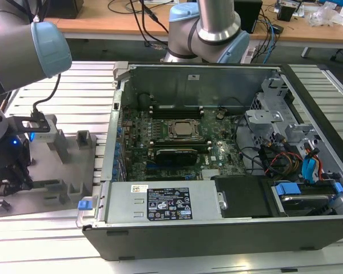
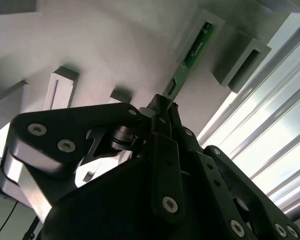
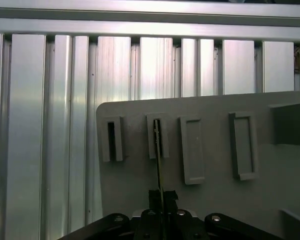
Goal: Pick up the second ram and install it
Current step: 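Pick up the second ram and move it above second insertion slot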
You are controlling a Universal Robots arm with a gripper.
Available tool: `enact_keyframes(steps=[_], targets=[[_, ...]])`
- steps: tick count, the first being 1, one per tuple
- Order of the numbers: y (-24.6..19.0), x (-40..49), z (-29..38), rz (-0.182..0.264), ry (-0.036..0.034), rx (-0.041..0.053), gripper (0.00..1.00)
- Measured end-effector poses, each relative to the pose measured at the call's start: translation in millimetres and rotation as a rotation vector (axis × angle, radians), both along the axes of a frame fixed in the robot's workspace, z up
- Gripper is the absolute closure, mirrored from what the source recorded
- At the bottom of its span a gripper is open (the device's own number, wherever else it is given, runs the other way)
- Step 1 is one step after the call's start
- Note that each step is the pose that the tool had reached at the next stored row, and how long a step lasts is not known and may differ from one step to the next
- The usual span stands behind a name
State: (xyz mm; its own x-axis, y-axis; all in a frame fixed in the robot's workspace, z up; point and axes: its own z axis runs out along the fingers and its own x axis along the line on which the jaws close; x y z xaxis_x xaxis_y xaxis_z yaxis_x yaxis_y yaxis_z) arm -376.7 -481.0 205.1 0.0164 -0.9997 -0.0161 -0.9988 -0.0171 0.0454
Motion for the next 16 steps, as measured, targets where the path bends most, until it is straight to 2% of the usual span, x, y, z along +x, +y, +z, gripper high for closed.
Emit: enact_keyframes(steps=[9,16], targets=[[0.0,0.0,11.8,0.0,-0.0001,0.0,0.86],[0.0,0.0,17.9,0.0,0.0,0.0,0.86]])
